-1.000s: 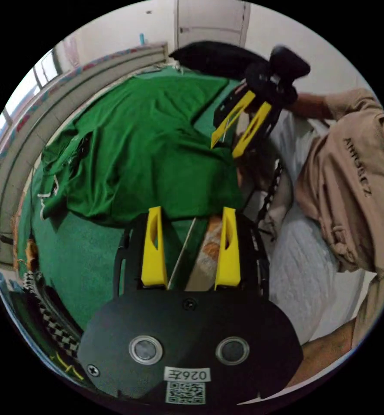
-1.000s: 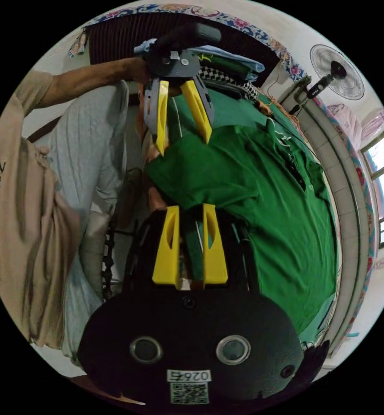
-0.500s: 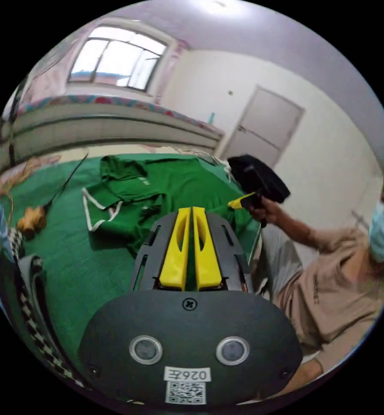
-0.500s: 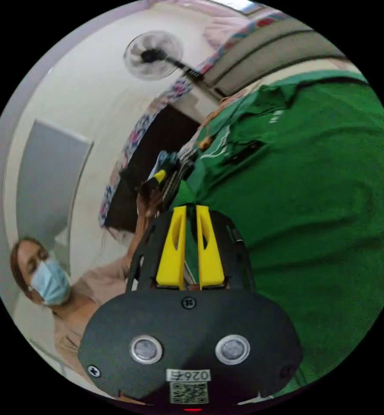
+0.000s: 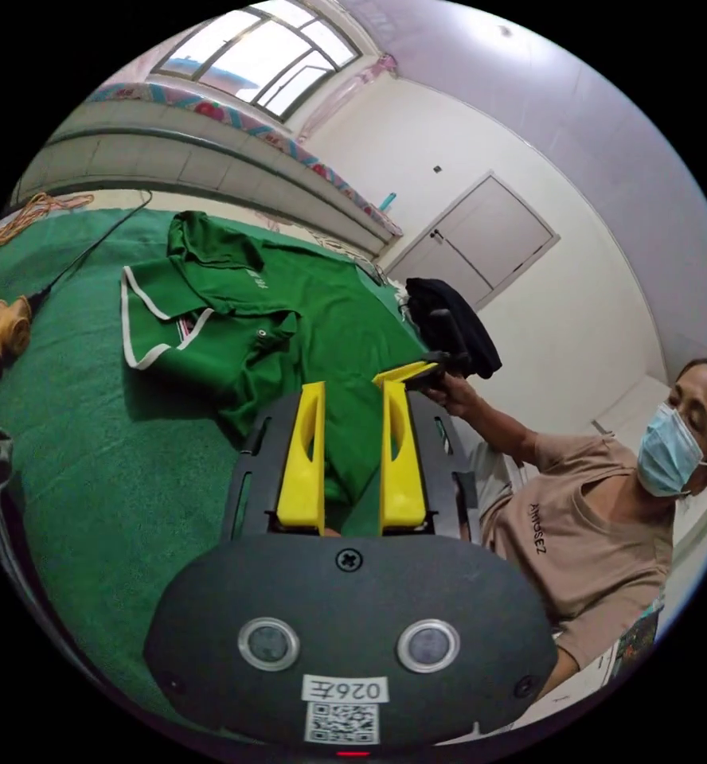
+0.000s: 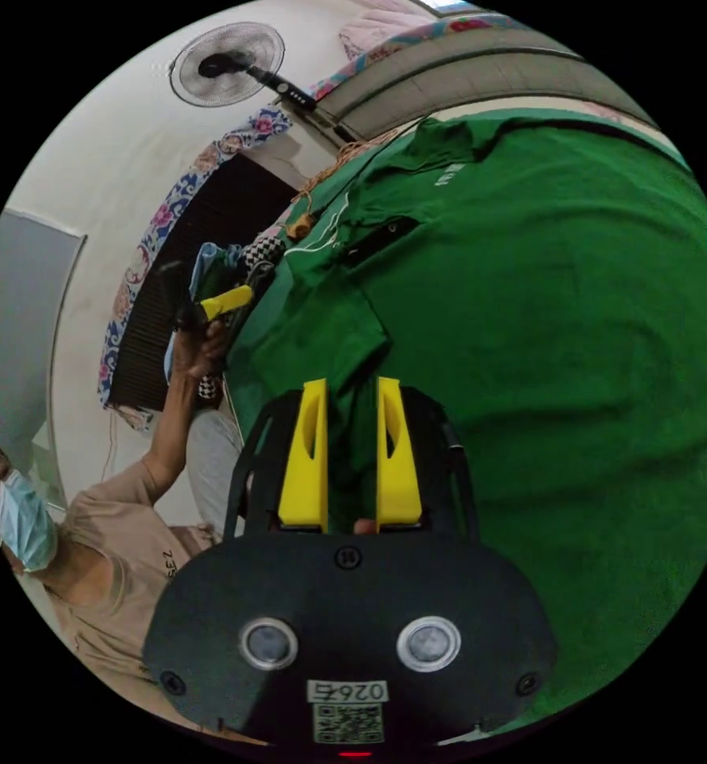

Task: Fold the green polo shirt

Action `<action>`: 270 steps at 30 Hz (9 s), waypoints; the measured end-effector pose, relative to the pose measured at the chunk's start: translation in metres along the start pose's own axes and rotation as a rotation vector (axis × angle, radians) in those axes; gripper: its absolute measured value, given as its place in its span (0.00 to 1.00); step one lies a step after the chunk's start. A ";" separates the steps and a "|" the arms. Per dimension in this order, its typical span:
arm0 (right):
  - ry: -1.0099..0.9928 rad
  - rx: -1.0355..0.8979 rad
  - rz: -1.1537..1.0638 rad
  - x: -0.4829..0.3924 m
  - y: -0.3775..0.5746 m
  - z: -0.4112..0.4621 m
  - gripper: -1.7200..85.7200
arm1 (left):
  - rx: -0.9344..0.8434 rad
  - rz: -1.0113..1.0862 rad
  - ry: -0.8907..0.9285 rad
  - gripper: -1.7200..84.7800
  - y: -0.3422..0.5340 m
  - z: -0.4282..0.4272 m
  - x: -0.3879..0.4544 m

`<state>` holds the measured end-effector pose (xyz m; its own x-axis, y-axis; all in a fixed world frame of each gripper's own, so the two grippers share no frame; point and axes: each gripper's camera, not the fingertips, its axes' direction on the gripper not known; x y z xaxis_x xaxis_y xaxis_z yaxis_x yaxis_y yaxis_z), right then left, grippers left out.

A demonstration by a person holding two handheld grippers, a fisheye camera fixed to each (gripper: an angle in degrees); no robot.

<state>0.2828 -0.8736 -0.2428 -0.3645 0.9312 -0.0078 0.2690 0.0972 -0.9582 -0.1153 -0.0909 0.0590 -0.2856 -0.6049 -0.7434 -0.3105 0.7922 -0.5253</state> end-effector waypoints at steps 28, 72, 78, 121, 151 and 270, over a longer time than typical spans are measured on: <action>0.227 0.095 -0.132 -0.047 -0.086 0.022 0.08 | -0.425 0.073 -0.199 0.14 -0.027 0.079 -0.013; 0.322 0.037 -0.215 -0.043 -0.134 0.069 0.01 | -0.589 -0.075 -0.187 0.01 -0.071 0.147 -0.035; 0.353 -0.049 -0.178 -0.020 -0.151 0.083 0.01 | -0.489 -0.066 -0.228 0.01 -0.082 0.123 -0.038; 0.201 0.095 0.143 0.257 -0.412 0.043 0.11 | -0.130 -0.328 -0.238 0.19 -0.391 0.166 -0.297; -0.388 0.351 0.292 0.450 -0.451 -0.061 0.01 | -0.381 -0.245 -0.386 0.02 -0.499 0.226 -0.330; 0.260 0.042 -0.103 0.169 -0.503 0.057 0.06 | 0.120 -0.308 -0.126 0.01 -0.430 0.102 -0.300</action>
<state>0.0350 -0.7855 0.2218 -0.1454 0.9766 0.1583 0.2029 0.1860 -0.9614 0.1962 -0.2419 0.4656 -0.0790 -0.8083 -0.5835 -0.2536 0.5824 -0.7723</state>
